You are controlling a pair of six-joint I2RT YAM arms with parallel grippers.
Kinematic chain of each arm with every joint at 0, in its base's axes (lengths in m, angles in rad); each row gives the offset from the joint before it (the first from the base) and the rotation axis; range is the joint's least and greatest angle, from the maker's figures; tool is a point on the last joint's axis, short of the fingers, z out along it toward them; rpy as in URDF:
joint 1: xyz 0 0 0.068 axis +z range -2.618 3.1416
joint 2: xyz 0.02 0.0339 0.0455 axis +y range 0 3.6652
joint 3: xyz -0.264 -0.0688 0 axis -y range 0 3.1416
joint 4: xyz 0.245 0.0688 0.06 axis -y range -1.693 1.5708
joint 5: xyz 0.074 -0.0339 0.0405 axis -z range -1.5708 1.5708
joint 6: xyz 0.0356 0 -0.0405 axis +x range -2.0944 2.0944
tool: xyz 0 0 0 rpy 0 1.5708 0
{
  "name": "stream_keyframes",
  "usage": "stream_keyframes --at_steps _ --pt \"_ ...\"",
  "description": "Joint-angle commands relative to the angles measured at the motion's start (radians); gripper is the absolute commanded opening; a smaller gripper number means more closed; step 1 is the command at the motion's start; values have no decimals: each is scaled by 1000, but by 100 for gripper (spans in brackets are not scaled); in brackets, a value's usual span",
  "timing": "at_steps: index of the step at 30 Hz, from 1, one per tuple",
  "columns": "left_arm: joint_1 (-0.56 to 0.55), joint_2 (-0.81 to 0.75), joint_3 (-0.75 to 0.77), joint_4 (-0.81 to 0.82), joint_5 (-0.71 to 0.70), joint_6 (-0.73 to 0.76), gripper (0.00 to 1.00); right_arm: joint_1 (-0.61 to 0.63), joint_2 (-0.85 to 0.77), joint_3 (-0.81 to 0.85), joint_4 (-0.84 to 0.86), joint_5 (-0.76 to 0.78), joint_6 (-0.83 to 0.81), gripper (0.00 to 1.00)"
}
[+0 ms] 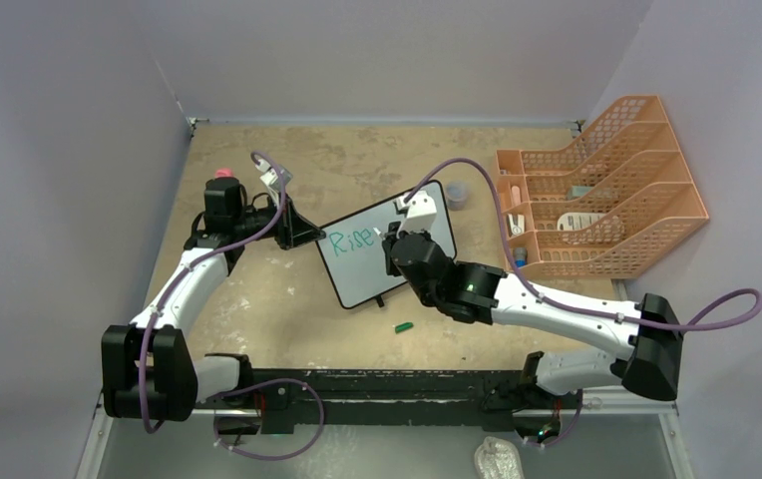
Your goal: Write a sentence on the whiteboard
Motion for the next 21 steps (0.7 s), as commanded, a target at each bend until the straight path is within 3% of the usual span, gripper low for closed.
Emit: stream_keyframes --at_steps 1,21 --pt "-5 4 30 -4 -21 26 0 -16 -40 10 -13 18 -6 0" --pt "-5 8 31 -6 -22 27 0 -52 -78 -40 31 -28 -28 0"
